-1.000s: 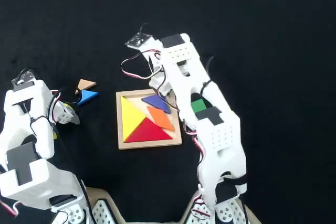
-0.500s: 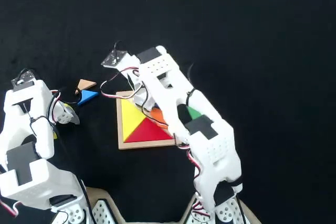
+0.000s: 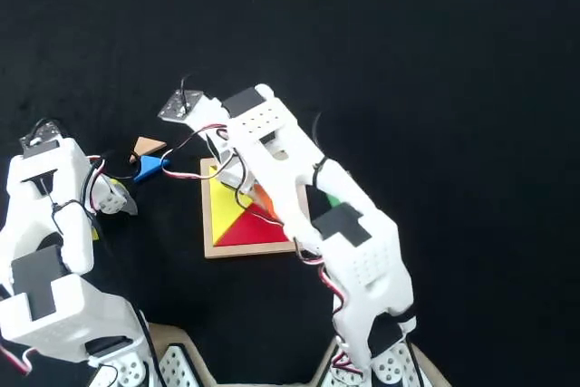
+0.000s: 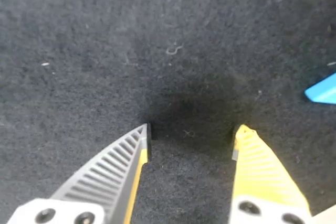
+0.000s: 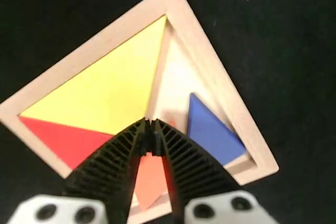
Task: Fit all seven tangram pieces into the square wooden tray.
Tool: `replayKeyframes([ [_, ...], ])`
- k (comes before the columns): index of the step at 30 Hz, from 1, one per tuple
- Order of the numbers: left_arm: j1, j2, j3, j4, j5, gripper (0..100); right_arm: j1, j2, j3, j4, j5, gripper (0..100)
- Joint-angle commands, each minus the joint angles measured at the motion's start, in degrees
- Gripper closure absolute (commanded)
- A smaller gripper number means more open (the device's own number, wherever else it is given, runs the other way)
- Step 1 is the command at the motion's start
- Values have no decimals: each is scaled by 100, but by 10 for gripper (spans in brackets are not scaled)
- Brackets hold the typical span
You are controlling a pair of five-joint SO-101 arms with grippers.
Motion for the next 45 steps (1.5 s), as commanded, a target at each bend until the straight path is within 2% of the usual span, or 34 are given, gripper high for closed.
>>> replayKeyframes([
  [1,207,18,31,-97,-26,737,149,40,-189,-141,-18,988],
  [15,207,18,31,-88,-26,737,1169,57,-189,26,79,988],
  [23,207,18,31,-88,-26,737,1204,-4,-277,519,281,988],
  [29,207,18,31,-97,-26,737,1257,-1323,-207,747,-141,988],
  [33,207,18,31,-105,-26,737,1521,-2967,593,457,-484,988],
  [38,189,18,22,-123,-26,737,2004,-4769,2818,-1029,-721,987],
  [41,189,18,22,-123,-26,737,2110,-5218,3899,-1538,-765,984],
  [45,189,18,22,-123,-18,737,2189,-5147,4286,-1477,-782,983],
])
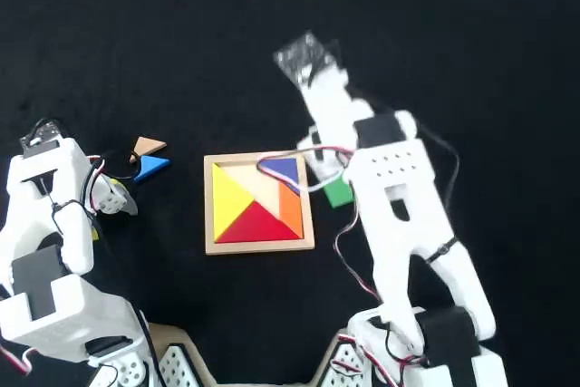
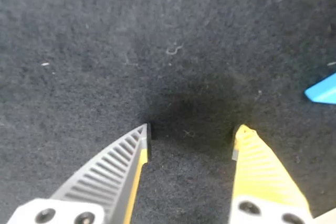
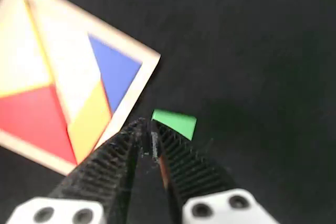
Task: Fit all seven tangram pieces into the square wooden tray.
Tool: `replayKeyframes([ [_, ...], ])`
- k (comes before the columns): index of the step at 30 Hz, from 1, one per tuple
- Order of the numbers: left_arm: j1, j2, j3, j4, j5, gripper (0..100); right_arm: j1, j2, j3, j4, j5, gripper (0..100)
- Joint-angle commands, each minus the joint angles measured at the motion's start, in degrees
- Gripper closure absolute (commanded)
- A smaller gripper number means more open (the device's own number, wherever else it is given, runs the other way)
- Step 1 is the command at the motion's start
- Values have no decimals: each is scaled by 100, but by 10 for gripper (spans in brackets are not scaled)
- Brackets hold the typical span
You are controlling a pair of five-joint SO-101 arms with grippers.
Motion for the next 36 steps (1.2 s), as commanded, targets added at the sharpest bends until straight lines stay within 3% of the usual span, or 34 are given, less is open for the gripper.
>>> replayKeyframes([
  [1,189,18,22,-123,-18,737,185,-154,189,-141,-123,983],
  [6,312,18,22,-325,-62,734,431,277,224,-756,-1037,983],
  [11,752,-105,-400,53,-1512,737,545,813,549,-1732,-1275,983],
  [16,866,-105,-1701,615,-1908,736,545,1402,620,-2277,-1284,983],
  [18,866,-105,-2316,686,-2514,736,554,1587,611,-2391,-1275,983],
  [23,901,202,-3415,501,-5196,737,527,1771,611,-2444,-1275,983],
  [27,901,844,-3996,554,-6752,737,527,1771,593,-2453,-1266,983],
  [32,1024,2013,-4884,607,-7745,735,527,1807,523,-2453,-1266,983],
  [36,1138,2787,-5701,615,-7903,736,527,1815,532,-2453,-1266,983],
])
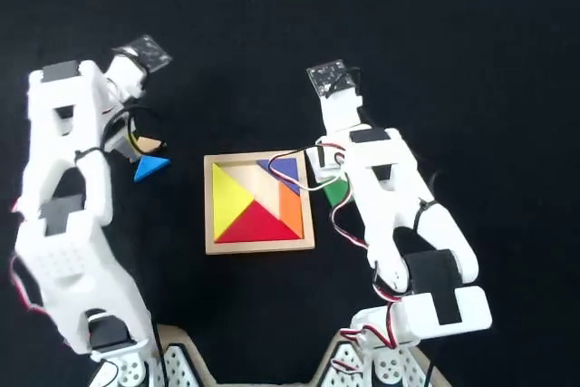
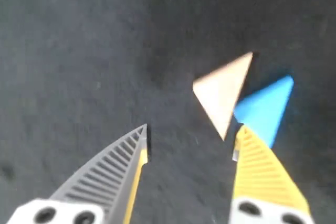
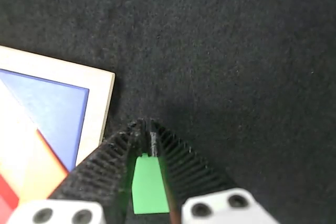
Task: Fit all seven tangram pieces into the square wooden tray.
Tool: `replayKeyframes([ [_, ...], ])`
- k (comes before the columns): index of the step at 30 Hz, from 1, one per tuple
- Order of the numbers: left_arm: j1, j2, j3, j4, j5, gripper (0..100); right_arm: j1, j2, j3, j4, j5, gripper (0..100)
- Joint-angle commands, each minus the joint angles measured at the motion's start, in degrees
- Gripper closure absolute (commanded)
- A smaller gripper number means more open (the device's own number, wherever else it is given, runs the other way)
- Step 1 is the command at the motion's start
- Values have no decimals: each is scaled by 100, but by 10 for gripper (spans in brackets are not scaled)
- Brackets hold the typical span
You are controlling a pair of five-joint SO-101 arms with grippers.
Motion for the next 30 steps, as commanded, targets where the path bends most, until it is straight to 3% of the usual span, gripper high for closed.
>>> replayKeyframes([
  [1,198,615,-1191,70,-193,736,79,-22,-154,-97,-26,983],
  [6,224,967,-1745,369,-246,736,79,-22,-154,-97,-26,983],
  [19,286,1187,-1947,1143,-1310,737,79,-22,-163,-97,-26,983],
  [26,462,1231,-1921,985,-1266,737,79,-22,-163,-97,-26,983],
  [30,470,1231,-1886,756,-888,737,79,-22,-163,-97,-26,983],
])
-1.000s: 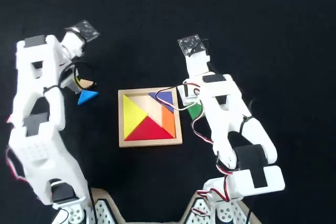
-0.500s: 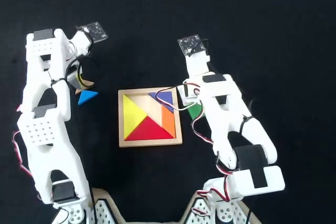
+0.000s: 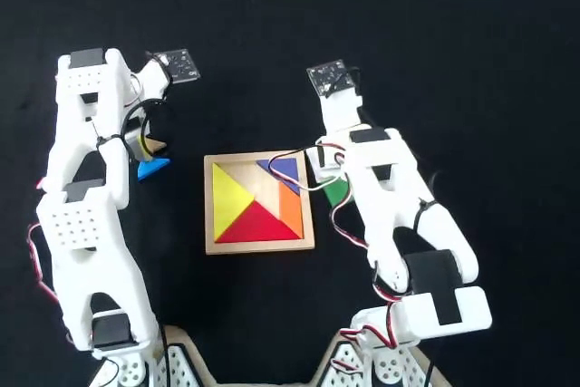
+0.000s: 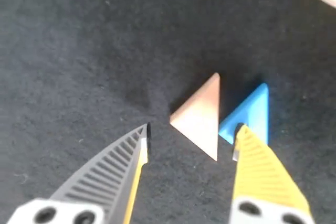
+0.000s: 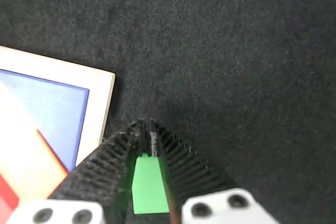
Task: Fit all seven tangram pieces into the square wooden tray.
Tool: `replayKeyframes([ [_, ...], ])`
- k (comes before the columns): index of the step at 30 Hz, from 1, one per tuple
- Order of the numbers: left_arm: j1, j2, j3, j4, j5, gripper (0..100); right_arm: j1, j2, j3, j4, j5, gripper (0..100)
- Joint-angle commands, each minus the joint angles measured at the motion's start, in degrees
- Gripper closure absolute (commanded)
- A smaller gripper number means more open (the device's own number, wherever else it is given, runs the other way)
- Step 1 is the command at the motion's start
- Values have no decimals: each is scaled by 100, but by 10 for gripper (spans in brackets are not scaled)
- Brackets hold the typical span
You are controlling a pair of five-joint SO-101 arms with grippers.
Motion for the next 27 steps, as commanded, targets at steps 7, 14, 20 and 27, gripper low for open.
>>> replayKeyframes([
  [7,75,0,-251,-211,299,737,79,-22,-163,-97,-26,983],
  [14,48,659,-769,-35,316,737,79,-22,-154,-97,-26,984],
  [20,66,985,-1622,571,299,737,79,-22,-154,-97,-26,984],
  [27,163,1327,-2044,571,290,737,79,-22,-154,-97,-26,984],
])
